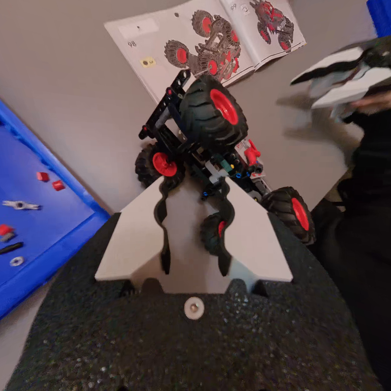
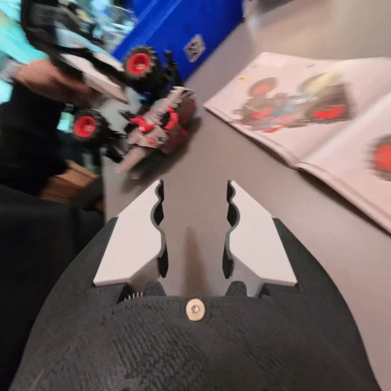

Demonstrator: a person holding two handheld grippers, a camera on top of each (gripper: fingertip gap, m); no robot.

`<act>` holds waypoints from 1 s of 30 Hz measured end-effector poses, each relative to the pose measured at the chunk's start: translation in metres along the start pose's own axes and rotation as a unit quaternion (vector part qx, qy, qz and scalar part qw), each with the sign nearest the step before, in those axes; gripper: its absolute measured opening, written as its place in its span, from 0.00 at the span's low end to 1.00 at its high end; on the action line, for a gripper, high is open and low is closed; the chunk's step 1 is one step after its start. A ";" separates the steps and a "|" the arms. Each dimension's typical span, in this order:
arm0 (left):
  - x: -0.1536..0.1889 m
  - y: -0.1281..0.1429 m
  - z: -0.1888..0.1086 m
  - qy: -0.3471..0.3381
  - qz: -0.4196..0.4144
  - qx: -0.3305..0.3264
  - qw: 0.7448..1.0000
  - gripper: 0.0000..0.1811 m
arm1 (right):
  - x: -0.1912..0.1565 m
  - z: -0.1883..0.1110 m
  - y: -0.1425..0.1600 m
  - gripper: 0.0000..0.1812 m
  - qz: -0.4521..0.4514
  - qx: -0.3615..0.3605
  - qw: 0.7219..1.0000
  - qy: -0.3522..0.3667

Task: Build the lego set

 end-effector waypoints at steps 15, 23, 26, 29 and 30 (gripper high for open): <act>0.000 0.012 0.015 0.141 -0.093 0.013 0.986 0.33 | -0.053 0.115 -0.001 0.36 0.219 -0.029 0.957 -0.188; 0.001 0.022 0.014 0.070 0.161 -0.008 0.984 0.23 | -0.052 0.118 0.003 0.34 0.251 0.004 0.953 -0.170; 0.003 0.028 0.018 0.034 0.295 -0.011 0.955 0.19 | -0.053 0.117 0.005 0.34 0.259 0.013 0.952 -0.163; 0.009 0.025 0.022 0.018 0.377 0.021 0.926 0.09 | -0.052 0.118 0.005 0.33 0.253 0.016 0.957 -0.141; 0.010 0.026 0.023 0.020 0.390 0.021 0.920 0.06 | -0.052 0.119 0.004 0.34 0.254 0.019 0.957 -0.137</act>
Point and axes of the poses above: each gripper's, where its closed fingertips meet, z out along the fingers, y out of its underside, x = y × z across the jaws, the point moved 5 cm from there along -z, back along the fingers, and after that the axes turned 1 degree about -x, right-handed, at the moved point
